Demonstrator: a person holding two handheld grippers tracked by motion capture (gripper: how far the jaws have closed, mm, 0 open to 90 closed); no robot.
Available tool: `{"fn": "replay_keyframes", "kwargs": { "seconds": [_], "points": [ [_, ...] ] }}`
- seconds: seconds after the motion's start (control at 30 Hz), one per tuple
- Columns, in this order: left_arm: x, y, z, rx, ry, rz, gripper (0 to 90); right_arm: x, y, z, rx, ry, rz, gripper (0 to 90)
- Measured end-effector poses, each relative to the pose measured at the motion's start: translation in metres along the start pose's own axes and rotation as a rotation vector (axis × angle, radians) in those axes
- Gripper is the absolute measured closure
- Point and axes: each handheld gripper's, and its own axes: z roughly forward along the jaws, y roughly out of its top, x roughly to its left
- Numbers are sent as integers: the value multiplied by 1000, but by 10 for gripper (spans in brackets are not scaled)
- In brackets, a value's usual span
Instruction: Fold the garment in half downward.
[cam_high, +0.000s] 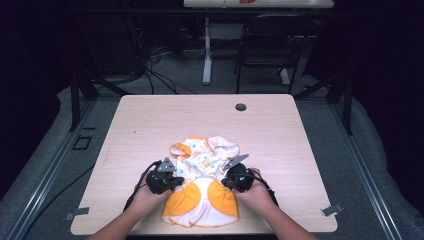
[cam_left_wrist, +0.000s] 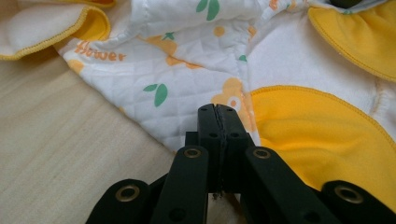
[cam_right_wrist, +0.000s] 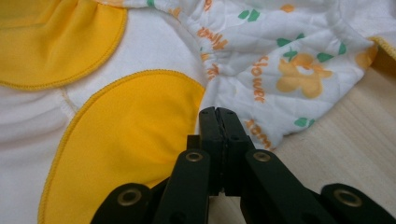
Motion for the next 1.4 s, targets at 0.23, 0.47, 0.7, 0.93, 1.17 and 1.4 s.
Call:
{"fn": "replay_keyframes", "kwargs": {
  "seconds": [0.23, 0.47, 0.7, 0.93, 1.17, 1.4],
  "points": [
    [-6, -5, -4, 4, -15, 9, 900, 3, -3, -1, -6, 3, 3, 900],
    [-7, -5, -5, 10, -17, 11, 900, 7, -7, -3, -13, 11, 6, 900],
    [-8, -6, -6, 9, -12, 10, 900, 10, -6, -3, 1, 9, 3, 900],
    [-8, -3, -9, 23, -5, 23, 885, 10, -6, -8, -20, 13, 20, 879],
    [1, 7, -14, 8, 0, 7, 863, 4, 1, -18, -27, 13, 16, 875],
    [7, 23, -19, -20, 2, -10, 802, -5, 11, -25, -34, -4, 14, 851]
  ]
}}
